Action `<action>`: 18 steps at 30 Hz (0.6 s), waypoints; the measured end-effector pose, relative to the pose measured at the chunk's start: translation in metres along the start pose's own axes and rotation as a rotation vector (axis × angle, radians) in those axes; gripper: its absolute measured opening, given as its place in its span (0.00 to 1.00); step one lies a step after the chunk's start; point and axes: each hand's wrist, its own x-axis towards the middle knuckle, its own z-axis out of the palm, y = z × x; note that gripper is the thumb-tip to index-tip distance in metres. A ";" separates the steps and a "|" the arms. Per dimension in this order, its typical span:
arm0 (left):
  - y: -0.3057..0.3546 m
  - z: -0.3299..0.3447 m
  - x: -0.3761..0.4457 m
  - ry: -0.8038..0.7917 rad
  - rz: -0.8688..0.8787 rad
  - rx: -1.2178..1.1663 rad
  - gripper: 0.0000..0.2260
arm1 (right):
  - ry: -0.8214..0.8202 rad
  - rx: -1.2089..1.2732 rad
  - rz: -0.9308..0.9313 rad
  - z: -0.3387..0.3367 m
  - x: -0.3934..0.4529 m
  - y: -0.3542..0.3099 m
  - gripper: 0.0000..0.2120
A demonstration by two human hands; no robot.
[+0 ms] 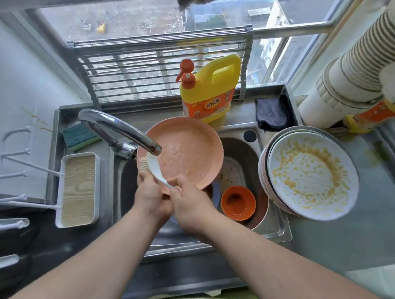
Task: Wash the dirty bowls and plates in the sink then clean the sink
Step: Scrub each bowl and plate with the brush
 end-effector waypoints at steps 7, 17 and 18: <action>0.023 -0.030 0.019 -0.094 0.157 0.421 0.15 | -0.135 -0.497 0.028 -0.064 -0.033 0.076 0.15; 0.010 -0.031 0.001 -0.057 0.161 0.820 0.12 | -0.107 -0.375 -0.051 -0.018 -0.021 0.062 0.14; 0.007 -0.032 0.000 -0.047 0.160 0.818 0.12 | -0.052 -0.286 -0.066 -0.014 -0.011 0.055 0.13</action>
